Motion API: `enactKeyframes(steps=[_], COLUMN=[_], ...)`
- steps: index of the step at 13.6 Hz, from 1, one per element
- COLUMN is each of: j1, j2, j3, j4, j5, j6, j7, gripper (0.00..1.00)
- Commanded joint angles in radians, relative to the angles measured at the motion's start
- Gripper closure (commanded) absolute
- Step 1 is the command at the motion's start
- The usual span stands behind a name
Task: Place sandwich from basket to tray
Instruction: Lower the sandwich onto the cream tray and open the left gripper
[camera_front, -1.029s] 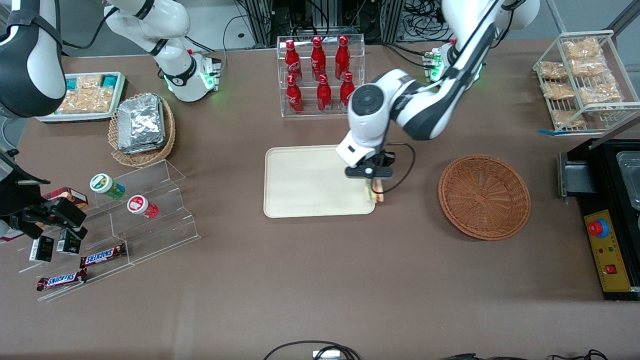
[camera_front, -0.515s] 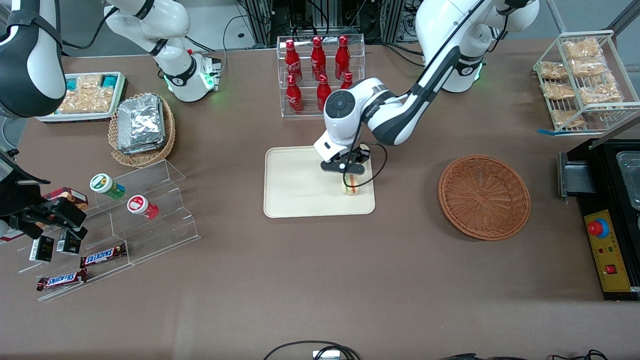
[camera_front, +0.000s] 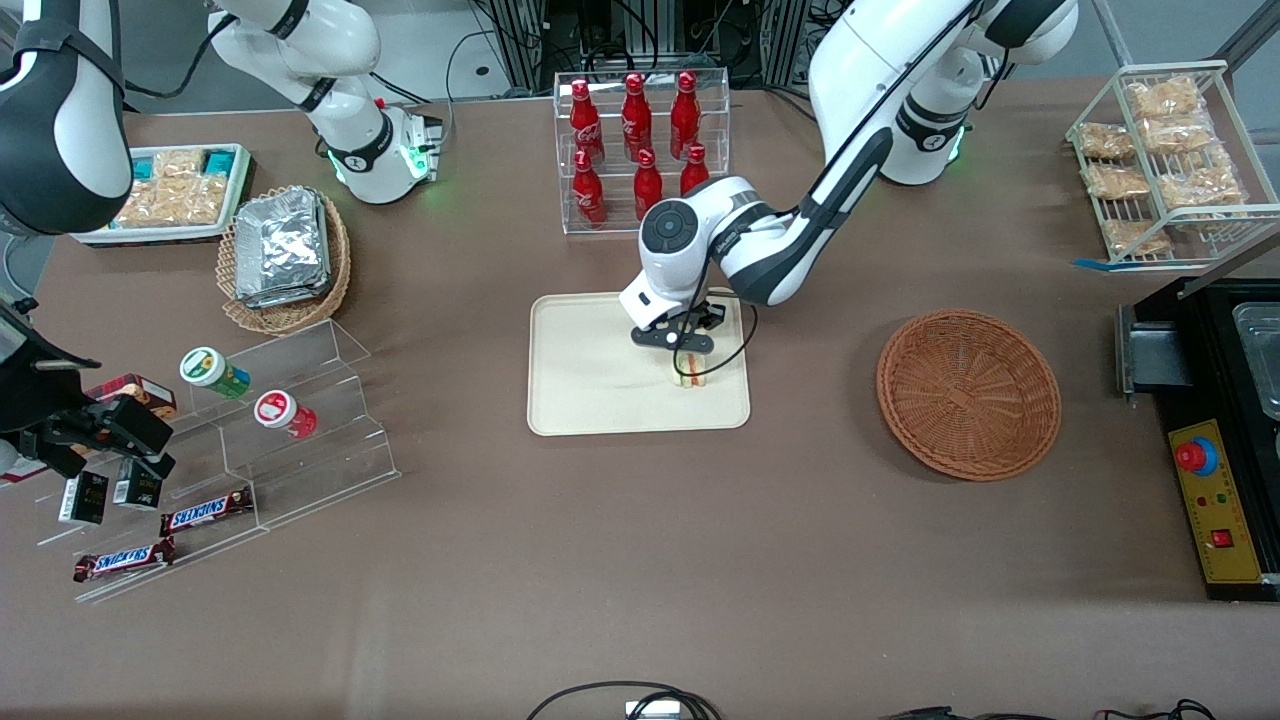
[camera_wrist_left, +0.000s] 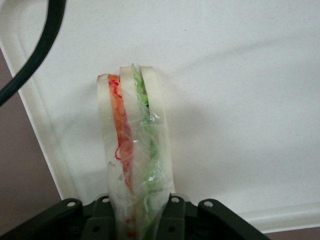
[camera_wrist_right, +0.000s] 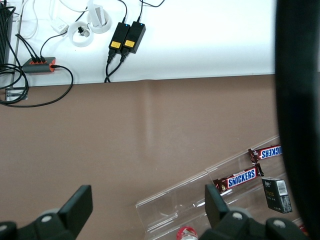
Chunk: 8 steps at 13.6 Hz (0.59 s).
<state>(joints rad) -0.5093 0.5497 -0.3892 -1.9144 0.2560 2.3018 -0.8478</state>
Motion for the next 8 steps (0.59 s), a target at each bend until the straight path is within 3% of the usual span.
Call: enactKeyframes(steps=[1, 7, 8], j1=[-0.015, 0.002, 0.0], j2=[0.015, -0.02, -0.028], j3=[0.009, 0.019, 0.054], j4=[0.028, 0.125, 0.167], j5=[0.017, 0.011, 0.009], j6=[-0.013, -0.111, -0.149], j7=[-0.013, -0.077, -0.095], gripper=[0.0, 0.0, 0.0])
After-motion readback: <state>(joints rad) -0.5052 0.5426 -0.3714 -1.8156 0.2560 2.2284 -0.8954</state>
